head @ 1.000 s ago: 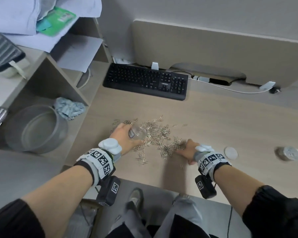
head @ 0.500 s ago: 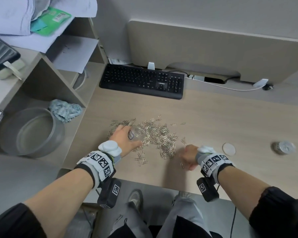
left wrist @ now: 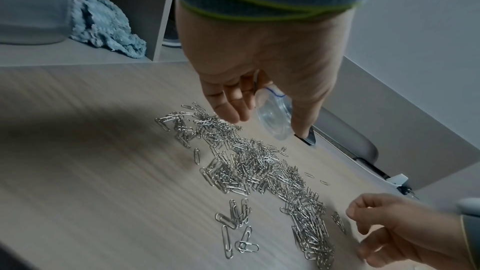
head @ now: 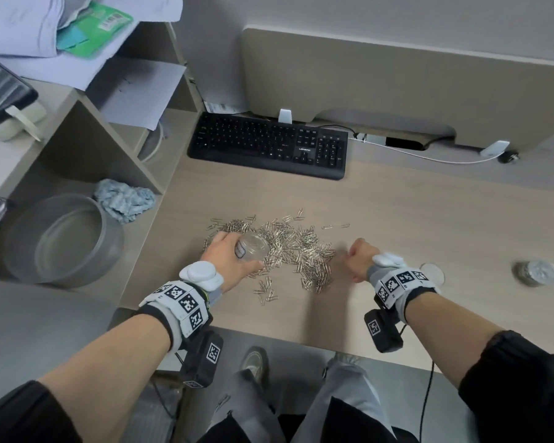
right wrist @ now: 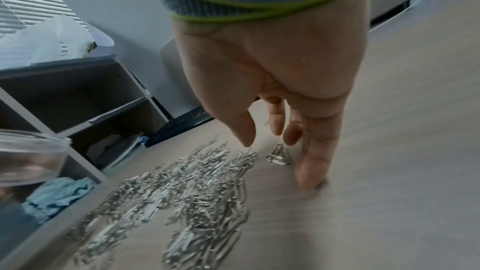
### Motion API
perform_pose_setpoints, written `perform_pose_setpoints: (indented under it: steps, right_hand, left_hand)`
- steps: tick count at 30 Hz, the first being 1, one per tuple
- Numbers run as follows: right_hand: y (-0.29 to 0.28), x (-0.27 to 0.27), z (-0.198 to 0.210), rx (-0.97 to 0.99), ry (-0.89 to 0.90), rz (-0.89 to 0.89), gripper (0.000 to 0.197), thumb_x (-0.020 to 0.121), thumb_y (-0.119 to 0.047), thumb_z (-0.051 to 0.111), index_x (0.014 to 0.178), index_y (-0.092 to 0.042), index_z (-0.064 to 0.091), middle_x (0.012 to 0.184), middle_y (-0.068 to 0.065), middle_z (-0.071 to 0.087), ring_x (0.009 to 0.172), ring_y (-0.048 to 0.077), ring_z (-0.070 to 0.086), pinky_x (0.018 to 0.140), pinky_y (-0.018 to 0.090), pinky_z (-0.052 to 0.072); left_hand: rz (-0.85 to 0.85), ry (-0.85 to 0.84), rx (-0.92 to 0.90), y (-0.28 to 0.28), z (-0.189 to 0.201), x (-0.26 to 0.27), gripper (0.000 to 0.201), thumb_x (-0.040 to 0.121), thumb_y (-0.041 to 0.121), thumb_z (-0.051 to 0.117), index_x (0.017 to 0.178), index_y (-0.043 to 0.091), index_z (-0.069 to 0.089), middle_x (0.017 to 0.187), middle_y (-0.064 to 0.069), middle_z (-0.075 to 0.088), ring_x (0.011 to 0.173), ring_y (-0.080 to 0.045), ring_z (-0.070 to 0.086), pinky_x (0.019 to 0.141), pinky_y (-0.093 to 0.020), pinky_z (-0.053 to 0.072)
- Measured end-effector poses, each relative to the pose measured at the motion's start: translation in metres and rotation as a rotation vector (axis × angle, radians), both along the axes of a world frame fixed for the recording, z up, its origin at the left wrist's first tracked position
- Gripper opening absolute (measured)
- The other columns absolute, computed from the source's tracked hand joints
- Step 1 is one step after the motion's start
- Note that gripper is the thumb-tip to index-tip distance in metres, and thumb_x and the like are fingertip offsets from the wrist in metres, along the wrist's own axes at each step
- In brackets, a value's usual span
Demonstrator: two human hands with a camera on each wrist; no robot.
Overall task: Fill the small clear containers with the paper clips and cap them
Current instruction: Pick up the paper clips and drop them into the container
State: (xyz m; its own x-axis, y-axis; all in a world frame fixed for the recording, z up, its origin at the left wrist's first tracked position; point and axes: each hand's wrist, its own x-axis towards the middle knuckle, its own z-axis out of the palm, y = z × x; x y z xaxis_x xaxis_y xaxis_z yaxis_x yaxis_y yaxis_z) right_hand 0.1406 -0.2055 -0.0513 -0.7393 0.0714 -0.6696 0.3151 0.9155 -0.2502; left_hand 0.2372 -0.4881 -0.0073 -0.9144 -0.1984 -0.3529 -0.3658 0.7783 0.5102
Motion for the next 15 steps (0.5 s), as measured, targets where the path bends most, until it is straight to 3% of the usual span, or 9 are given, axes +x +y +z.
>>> perform_pose_setpoints:
  steps: [4, 9, 12, 15]
  right_hand:
    - [-0.005, 0.004, -0.005, 0.168, 0.065, 0.176, 0.055, 0.088, -0.050, 0.056, 0.123, -0.010, 0.043, 0.117, 0.013, 0.050, 0.101, 0.033, 0.057, 0.087, 0.043, 0.049]
    - [-0.038, 0.020, -0.012, 0.152, 0.037, 0.491, 0.086, 0.073, -0.065, 0.068, 0.133, -0.014, 0.033, 0.126, 0.010, 0.040, 0.098, 0.031, 0.061, 0.069, 0.036, 0.046]
    - [-0.037, 0.025, -0.012, 0.220, 0.039, 0.630, 0.088, 0.068, -0.063, 0.072, 0.130, -0.016, 0.032, 0.126, 0.008, 0.037, 0.102, 0.033, 0.062, 0.072, 0.040, 0.048]
    - [-0.029, 0.026, -0.018, 0.221, 0.052, 0.692, 0.083, 0.071, -0.050, 0.077, 0.131, -0.016, 0.030, 0.125, 0.010, 0.037, 0.099, 0.033, 0.062, 0.077, 0.042, 0.054]
  left_hand:
    - [0.029, -0.001, -0.009, -0.004, -0.001, 0.003, 0.055, 0.068, 0.050, 0.079, 0.111, 0.022, 0.058, 0.107, 0.002, 0.052, 0.096, -0.019, 0.057, 0.087, -0.034, 0.048]
    - [0.032, -0.001, -0.008, -0.006, -0.002, 0.004, 0.058, 0.068, 0.050, 0.079, 0.115, 0.023, 0.057, 0.110, 0.002, 0.052, 0.098, -0.019, 0.056, 0.089, -0.034, 0.047]
    - [0.030, -0.005, -0.015, -0.006, -0.001, 0.004, 0.059, 0.069, 0.050, 0.079, 0.116, 0.022, 0.057, 0.110, 0.002, 0.052, 0.098, -0.019, 0.054, 0.088, -0.031, 0.046]
    - [0.038, -0.009, -0.010, -0.007, -0.001, 0.002, 0.058, 0.069, 0.049, 0.079, 0.115, 0.022, 0.057, 0.110, 0.001, 0.052, 0.099, -0.020, 0.056, 0.087, -0.031, 0.046]
